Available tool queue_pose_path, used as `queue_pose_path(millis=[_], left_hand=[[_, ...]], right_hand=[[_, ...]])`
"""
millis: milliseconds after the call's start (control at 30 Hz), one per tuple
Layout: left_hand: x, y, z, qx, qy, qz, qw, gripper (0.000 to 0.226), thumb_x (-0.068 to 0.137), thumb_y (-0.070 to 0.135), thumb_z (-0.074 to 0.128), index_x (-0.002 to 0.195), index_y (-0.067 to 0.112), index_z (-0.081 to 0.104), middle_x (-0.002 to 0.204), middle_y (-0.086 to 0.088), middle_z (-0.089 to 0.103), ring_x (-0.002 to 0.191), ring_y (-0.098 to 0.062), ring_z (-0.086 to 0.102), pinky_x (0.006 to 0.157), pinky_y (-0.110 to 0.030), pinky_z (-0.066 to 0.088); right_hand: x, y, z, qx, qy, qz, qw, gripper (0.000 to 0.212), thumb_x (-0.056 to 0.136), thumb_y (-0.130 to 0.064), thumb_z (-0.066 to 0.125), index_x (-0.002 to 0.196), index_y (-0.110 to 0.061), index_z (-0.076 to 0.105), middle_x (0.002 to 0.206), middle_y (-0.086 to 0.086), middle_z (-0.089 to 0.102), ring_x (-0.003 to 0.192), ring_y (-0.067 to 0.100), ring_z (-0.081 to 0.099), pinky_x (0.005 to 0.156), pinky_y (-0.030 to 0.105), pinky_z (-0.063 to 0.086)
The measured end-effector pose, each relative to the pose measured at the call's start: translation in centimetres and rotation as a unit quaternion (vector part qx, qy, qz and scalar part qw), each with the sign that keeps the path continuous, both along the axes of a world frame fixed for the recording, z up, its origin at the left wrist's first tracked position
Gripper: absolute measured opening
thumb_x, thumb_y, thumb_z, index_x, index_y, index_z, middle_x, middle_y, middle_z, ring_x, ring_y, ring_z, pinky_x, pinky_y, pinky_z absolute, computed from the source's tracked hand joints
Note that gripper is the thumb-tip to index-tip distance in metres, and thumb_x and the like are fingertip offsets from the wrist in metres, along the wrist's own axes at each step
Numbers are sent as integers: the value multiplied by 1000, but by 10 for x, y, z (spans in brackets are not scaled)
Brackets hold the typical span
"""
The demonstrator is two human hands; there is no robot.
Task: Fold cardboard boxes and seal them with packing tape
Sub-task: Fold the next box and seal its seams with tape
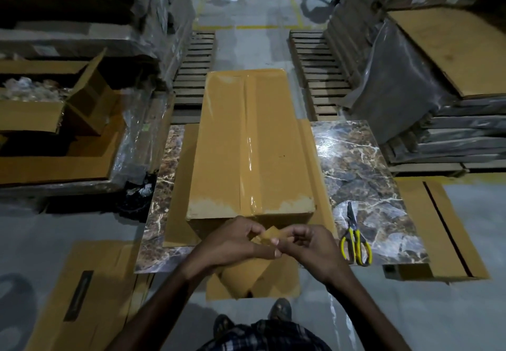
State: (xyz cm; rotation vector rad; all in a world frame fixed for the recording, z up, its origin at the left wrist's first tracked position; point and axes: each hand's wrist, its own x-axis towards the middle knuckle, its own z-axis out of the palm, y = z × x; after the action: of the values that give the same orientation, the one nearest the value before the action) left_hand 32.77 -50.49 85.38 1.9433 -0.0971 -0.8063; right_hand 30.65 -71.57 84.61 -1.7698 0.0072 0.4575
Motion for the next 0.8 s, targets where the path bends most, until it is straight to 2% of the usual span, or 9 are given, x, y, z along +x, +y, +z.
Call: queue_pose_path(millis=[67,167,267,333,433,500,633,733,800], left_hand=[[-4,7,-1,2,7,-14,1000,46,67,64,85,94,27,82,94,-1,78,97,-27,70,79,-38,46],[-11,16,2,4,23,-27,999,45,68,59,88,95,24,81,90,2,78,87,-25,70,76,-37,45],[-21,26,3,-25,43,-25,998,44,71,46,93,105,23,79,102,1,80,100,-25,74,95,-53,54],[-28,33,3,-58,53,4,997,58,73,33,95,125,24,70,109,1,79,102,-21,75,99,-52,56],[-37,46,7,-77,28,55,995,94,77,23,92,149,49,37,112,-1,78,99,-20,75,83,-39,60],[-41,51,8,-94,-10,75,993,89,77,20,90,143,57,43,114,-2,78,84,-20,75,67,-37,57],[-38,56,14,-72,-97,109,987,53,78,27,92,125,38,70,103,6,79,62,-2,68,59,-28,55],[-30,58,20,-1,-136,91,987,54,68,47,95,117,35,75,114,13,77,85,-1,73,76,-32,62],[-22,67,18,69,-153,108,980,48,63,51,95,106,37,77,112,23,72,99,3,68,83,-28,58]], right_hand=[[-5,5,-5,-24,-16,-1,1000,10,85,-28,85,78,-22,81,72,-1,76,66,9,66,64,30,49],[-11,11,-12,-36,-11,-20,999,12,83,-29,86,77,-20,82,78,0,77,70,11,69,66,31,52],[-13,19,-11,-10,15,-46,999,7,83,-24,85,78,-20,84,84,1,79,78,13,73,72,32,57],[-12,25,-8,17,34,-58,998,7,86,-20,82,79,-18,84,82,6,79,79,18,74,73,34,60],[-10,31,-2,64,51,-86,993,13,79,-25,83,80,-12,83,79,14,77,76,23,75,70,33,61],[-8,35,1,86,62,-100,989,22,73,-31,83,81,-10,82,79,16,76,74,25,75,70,34,60],[-3,37,-1,102,70,-127,984,11,83,-19,82,79,-9,82,78,15,76,70,22,72,68,30,61],[0,34,-3,124,93,-162,975,11,84,-14,80,84,-3,80,78,17,76,66,20,72,64,26,61],[7,20,-4,134,95,-215,963,28,76,-17,83,93,4,77,84,22,77,65,22,73,62,26,62]])
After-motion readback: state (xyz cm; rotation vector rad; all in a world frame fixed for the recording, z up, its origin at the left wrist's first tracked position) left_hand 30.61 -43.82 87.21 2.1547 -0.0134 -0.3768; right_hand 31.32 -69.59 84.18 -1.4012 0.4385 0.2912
